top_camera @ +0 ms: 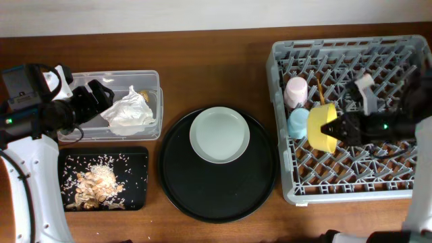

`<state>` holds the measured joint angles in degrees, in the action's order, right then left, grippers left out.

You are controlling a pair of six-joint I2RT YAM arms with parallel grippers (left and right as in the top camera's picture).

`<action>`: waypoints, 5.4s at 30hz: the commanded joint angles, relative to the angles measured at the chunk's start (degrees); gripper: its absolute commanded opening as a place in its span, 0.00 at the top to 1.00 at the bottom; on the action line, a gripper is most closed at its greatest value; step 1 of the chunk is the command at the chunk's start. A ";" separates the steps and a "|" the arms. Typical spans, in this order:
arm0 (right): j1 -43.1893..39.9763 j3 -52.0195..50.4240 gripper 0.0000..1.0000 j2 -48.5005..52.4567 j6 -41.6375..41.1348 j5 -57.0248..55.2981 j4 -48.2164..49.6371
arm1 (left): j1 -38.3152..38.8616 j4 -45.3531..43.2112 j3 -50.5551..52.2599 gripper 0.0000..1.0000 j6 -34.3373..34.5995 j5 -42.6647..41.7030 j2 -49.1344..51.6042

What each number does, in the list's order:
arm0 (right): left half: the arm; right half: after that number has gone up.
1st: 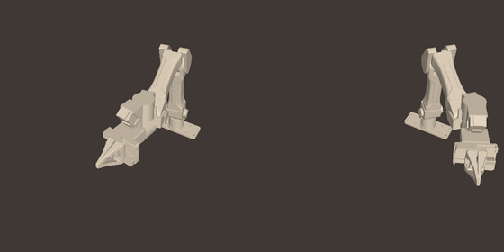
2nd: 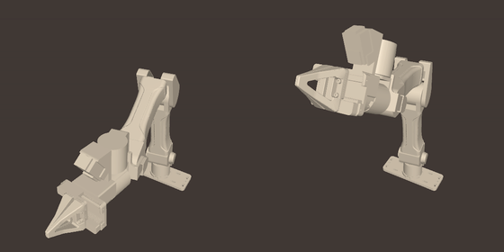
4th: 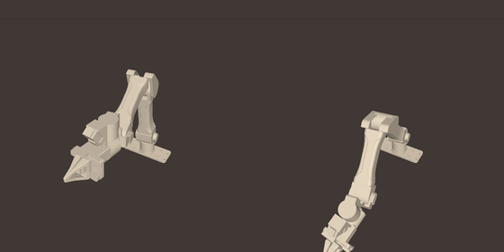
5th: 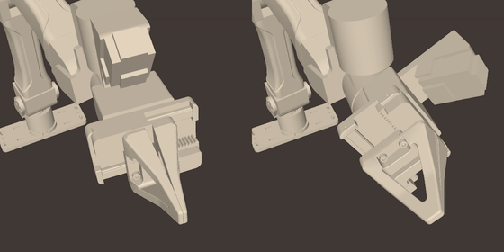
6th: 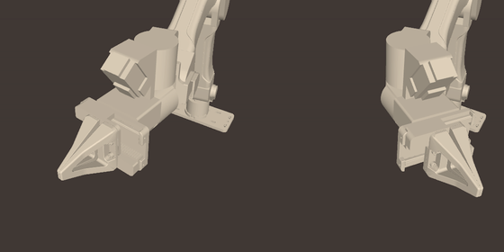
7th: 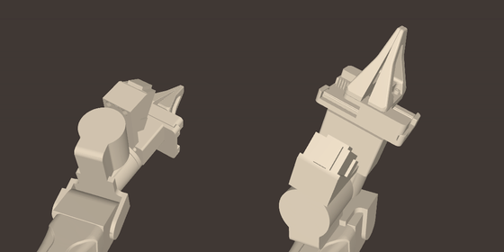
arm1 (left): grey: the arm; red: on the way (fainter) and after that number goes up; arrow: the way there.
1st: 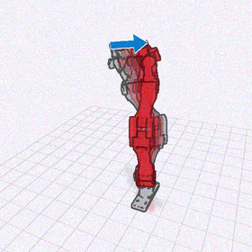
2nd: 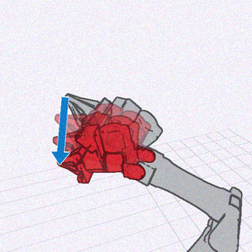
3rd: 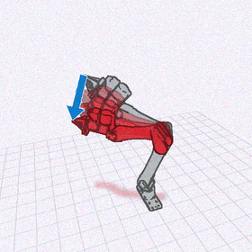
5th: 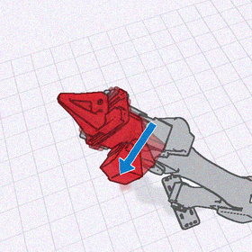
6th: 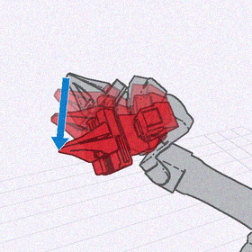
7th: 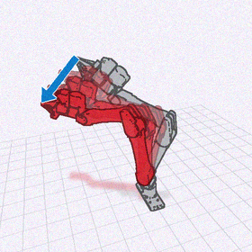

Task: Sort waste into correct bins and load items into the dishwasher rack
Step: 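Grasp the yellow bowl with the right gripper and set it in the rack, then grasp the white plate with the right gripper and stand it in the rack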

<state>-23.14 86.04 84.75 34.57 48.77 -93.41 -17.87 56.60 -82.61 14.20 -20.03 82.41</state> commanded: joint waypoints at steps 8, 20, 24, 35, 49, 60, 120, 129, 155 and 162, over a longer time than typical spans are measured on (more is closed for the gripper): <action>-9.03 -14.47 0.96 15.91 13.33 13.60 3.43 | -0.20 0.11 0.00 0.01 0.11 0.15 0.07; -26.84 -13.42 0.26 15.91 3.82 17.86 5.81 | -0.20 0.11 0.00 0.01 0.11 0.17 0.07; -26.38 -3.15 0.01 15.50 -7.15 9.64 5.40 | -0.20 0.09 0.00 0.01 0.11 0.15 0.07; 44.22 5.05 0.01 8.87 -42.03 -36.35 22.84 | -0.20 0.11 0.00 0.01 0.11 0.17 0.07; 52.19 -1.75 0.36 31.63 -53.09 -49.44 44.59 | -0.20 0.11 0.00 0.01 0.11 0.17 0.07; 52.30 -1.88 0.79 29.59 -53.44 -54.64 44.54 | -0.20 0.09 0.00 0.01 0.11 0.15 0.07; 18.67 15.19 0.96 23.98 -14.03 -86.68 45.57 | -0.20 0.11 0.00 0.01 0.11 0.15 0.07; 18.67 15.21 0.04 21.42 -20.09 -76.48 46.36 | -0.20 0.11 0.00 0.01 0.11 0.15 0.07; 18.62 15.21 0.01 -27.39 -26.95 -30.12 46.05 | -0.20 0.11 0.00 0.01 0.11 0.17 0.07; 18.60 15.21 0.01 -48.35 -25.86 -33.59 45.97 | -0.20 0.11 0.00 0.01 0.11 0.15 0.07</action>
<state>-4.36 101.80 38.09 7.73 18.35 -47.24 -17.87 56.62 -82.61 14.20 -19.88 82.41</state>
